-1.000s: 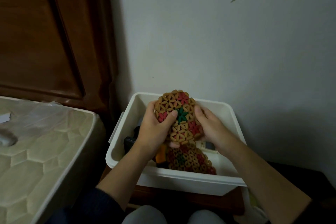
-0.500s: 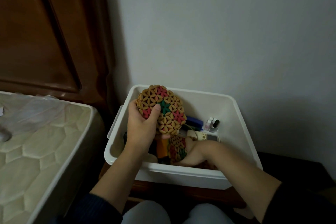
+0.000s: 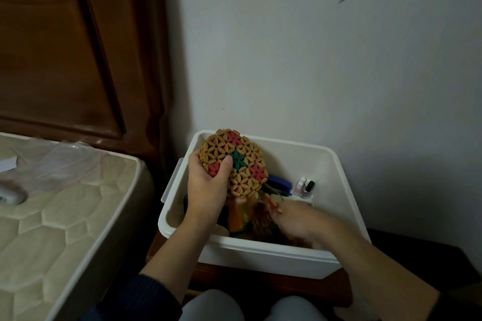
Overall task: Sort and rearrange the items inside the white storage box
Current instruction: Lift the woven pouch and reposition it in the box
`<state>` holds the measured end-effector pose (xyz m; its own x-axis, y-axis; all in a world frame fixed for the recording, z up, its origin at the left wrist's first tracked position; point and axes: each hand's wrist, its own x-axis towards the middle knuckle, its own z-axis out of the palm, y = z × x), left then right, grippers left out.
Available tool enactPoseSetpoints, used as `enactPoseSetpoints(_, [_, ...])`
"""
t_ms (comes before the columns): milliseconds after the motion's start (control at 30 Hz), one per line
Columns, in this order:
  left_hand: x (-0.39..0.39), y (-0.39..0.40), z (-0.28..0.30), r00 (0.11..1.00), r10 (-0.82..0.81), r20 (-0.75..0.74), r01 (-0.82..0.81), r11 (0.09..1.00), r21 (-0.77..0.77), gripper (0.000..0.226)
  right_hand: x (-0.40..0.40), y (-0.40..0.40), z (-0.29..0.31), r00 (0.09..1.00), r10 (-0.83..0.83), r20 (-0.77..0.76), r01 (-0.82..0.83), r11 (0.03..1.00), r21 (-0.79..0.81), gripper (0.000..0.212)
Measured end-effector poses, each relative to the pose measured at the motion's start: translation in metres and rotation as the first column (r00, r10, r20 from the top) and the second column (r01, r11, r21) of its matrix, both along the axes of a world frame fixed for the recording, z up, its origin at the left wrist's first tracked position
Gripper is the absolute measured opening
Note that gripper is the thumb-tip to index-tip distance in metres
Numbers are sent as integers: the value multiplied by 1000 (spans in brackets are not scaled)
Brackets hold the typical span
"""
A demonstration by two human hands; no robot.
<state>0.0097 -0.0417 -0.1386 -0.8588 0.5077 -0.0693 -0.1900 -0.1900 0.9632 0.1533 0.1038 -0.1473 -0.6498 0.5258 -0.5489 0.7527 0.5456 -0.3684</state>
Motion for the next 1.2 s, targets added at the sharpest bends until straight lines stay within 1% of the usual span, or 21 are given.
enactPoseSetpoints(67, [2,-4,3,998,34,-61,-37,999,-39,36,17,11,12,980,-141,-139,152,986,73,27])
enactPoseSetpoints(100, [4,-6,4,996,48,-81,-52,997,-51,38,26,17,20,940,-247,-235,267,962,57,26])
enactPoseSetpoints(167, [7,-10,4,995,65,-82,-69,996,-54,39,39,23,39,785,-440,-436,458,886,-70,23])
enactPoseSetpoints(200, [9,-11,4,995,67,-80,-71,996,-51,39,45,26,46,687,-490,-536,504,853,-134,21])
enactPoseSetpoints(267, [13,-13,4,994,60,-88,-65,996,-58,38,53,31,55,465,-564,-683,484,808,-337,16])
enactPoseSetpoints(300, [15,-14,5,994,51,-92,-57,996,-64,39,55,30,58,361,-616,-700,414,779,-472,18])
enactPoseSetpoints(333, [17,-14,6,995,38,-87,-44,997,-65,40,56,28,60,279,-675,-683,308,737,-602,22])
enactPoseSetpoints(400, [24,-14,7,999,-17,-51,14,998,-54,40,53,19,58,199,-786,-585,132,613,-779,31])
enactPoseSetpoints(467, [31,-12,7,994,-105,18,106,994,-6,36,45,4,50,213,-834,-510,64,532,-844,39])
enactPoseSetpoints(533, [39,-11,5,980,-184,70,180,982,58,36,34,-13,40,255,-830,-496,25,519,-855,42])
enactPoseSetpoints(600, [43,-10,2,973,-228,33,223,969,102,46,25,-28,30,268,-826,-496,22,520,-854,41])
enactPoseSetpoints(700, [44,-10,-2,959,-278,-51,282,951,129,54,16,-39,23,232,-846,-481,71,508,-859,39])
enactPoseSetpoints(800, [44,-11,-1,951,-308,-31,309,942,131,48,12,-45,20,186,-841,-508,153,536,-831,34])
enactPoseSetpoints(833, [44,-10,0,945,-326,-20,326,937,125,42,10,-46,19,175,-834,-524,178,550,-816,33])
enactPoseSetpoints(900, [45,-11,3,930,-367,25,363,926,100,17,7,-48,15,149,-809,-568,224,587,-778,31])
enactPoseSetpoints(933, [46,-11,5,920,-388,53,382,919,101,19,5,-49,14,139,-795,-590,246,605,-757,31])
enactPoseSetpoints(1000, [44,-12,5,890,-447,91,435,892,122,49,2,-50,11,126,-773,-621,291,628,-722,30])
enactPoseSetpoints(1033, [44,-12,5,874,-475,105,459,877,142,55,0,-50,10,124,-762,-636,315,638,-703,28])
enactPoseSetpoints(1067, [44,-13,8,868,-484,108,467,872,148,52,-1,-50,9,118,-750,-651,339,646,-684,26])
enactPoseSetpoints(1133, [45,-14,9,877,-472,88,458,877,146,33,-4,-50,7,93,-722,-686,380,663,-645,26])
enactPoseSetpoints(1200, [45,-15,7,886,-460,58,448,882,145,40,-5,-49,7,94,-681,-726,413,690,-594,35])
